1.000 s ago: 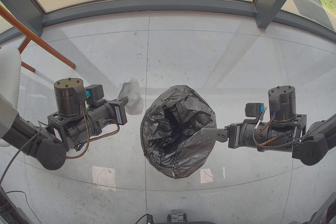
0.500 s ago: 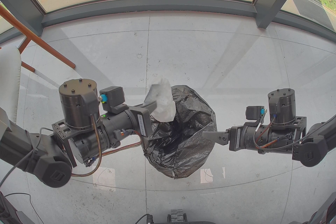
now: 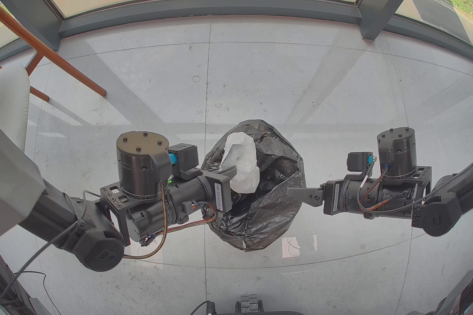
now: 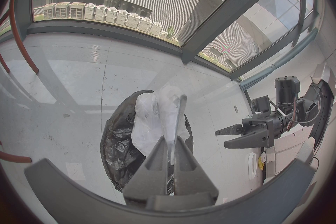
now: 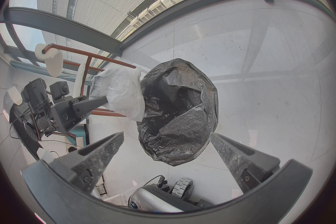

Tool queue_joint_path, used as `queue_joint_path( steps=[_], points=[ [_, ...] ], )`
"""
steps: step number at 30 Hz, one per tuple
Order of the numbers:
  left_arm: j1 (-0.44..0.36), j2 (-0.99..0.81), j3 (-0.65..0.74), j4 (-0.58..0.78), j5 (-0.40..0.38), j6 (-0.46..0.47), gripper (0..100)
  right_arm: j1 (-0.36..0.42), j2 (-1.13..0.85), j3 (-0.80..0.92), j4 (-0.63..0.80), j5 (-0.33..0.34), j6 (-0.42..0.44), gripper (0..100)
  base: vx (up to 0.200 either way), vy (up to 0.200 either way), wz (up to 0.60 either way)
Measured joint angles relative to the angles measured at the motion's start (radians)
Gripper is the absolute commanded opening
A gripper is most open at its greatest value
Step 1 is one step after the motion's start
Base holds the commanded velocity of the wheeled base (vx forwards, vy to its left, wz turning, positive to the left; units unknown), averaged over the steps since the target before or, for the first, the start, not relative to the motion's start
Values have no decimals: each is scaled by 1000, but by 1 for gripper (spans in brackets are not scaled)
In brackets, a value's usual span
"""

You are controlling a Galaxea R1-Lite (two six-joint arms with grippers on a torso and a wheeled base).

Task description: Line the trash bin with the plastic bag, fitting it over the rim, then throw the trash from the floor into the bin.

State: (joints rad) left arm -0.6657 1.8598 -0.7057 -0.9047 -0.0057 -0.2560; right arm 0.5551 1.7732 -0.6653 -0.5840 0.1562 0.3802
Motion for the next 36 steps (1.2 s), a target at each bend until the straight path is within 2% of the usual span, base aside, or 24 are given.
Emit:
queue_joint_path(
  steps=[3, 4, 10, 15, 22, 28, 36],
  points=[
    [0, 5, 1, 0, -1, -1, 0, 0, 0, 1, 0, 0, 0, 100, 0, 0, 0],
    [0, 6, 1, 0, -2, -1, 100, 0, 0, 1, 0, 0, 0, 100, 0, 0, 0],
    [0, 10, 4, -7, -2, -1, 100, -2, -3, 3, 0, -1, 0, 100, 0, 0, 0],
    [0, 10, 10, -70, -2, -6, 100, -13, -11, 14, -1, -1, 2, 100, 0, 0, 0],
    [16, -33, 41, -99, -2, -20, 100, -37, -59, 55, -1, -1, 42, 100, 0, 0, 0],
    [48, -114, 92, -101, 0, -30, 100, -80, -124, 102, -1, -1, 51, 100, 0, 0, 0],
    [134, -226, 122, -101, 0, -28, 100, -167, -233, 169, -1, 0, 51, 100, 0, 0, 0]
  ],
)
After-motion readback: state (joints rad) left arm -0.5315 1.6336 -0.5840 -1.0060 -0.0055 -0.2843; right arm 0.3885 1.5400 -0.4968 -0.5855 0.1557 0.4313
